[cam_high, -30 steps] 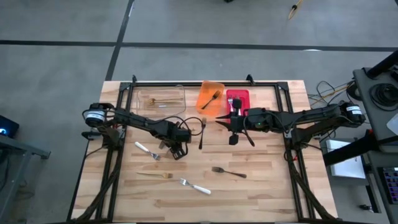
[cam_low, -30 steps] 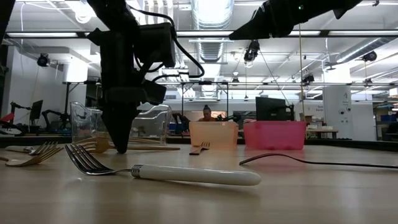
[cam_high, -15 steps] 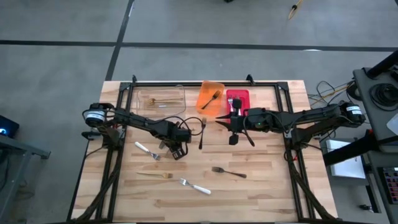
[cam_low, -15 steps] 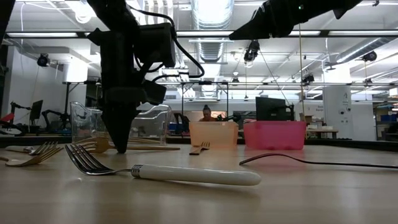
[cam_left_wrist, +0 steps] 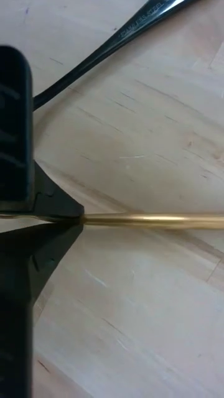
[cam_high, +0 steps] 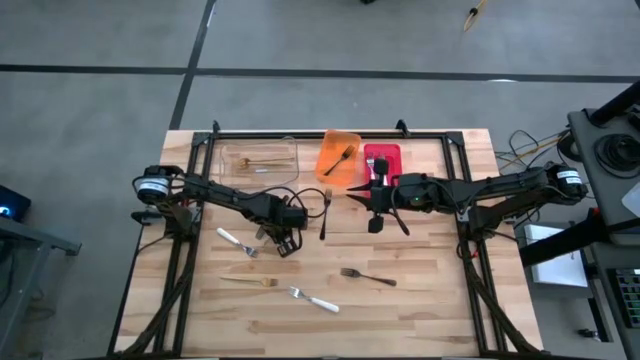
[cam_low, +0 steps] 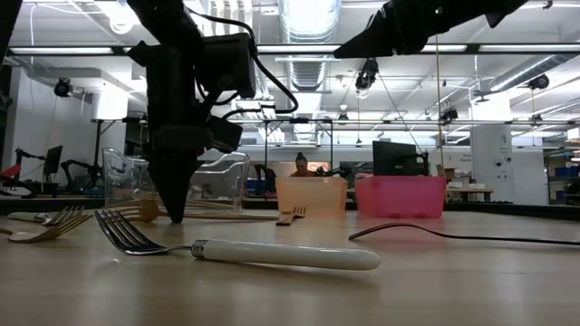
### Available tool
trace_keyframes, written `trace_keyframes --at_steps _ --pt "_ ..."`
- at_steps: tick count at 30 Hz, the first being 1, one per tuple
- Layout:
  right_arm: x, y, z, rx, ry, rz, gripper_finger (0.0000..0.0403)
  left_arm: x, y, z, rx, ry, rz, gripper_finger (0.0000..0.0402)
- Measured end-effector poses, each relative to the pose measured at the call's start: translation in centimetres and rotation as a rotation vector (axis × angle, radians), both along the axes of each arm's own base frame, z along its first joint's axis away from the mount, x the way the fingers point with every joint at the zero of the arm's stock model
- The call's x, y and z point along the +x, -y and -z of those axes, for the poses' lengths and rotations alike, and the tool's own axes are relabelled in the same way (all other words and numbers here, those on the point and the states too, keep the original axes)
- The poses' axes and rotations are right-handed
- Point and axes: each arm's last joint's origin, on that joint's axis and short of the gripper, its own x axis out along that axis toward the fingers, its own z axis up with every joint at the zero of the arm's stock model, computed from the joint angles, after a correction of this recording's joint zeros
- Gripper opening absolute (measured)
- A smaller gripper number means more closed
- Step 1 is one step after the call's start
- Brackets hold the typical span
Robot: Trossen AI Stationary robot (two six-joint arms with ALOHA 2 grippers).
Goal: Sort silverware by color (type)
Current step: Put the gold fork into the transparent bin
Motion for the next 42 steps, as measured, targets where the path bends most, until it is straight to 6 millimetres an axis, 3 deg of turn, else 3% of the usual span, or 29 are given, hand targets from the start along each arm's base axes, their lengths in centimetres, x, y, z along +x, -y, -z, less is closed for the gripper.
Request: trace_keyframes --at_steps 14,42 --pt "0.0 0.0 0.1 0.0 -0.006 0.0 0.0047 -0.3 0.2 -0.4 -0.059 -0.014 0.022 0.0001" --pt "0.0 0.0 0.1 0.0 -0.01 0.001 0.0047 0.7 0.2 -7.0 -0.056 -0.158 0.214 0.0"
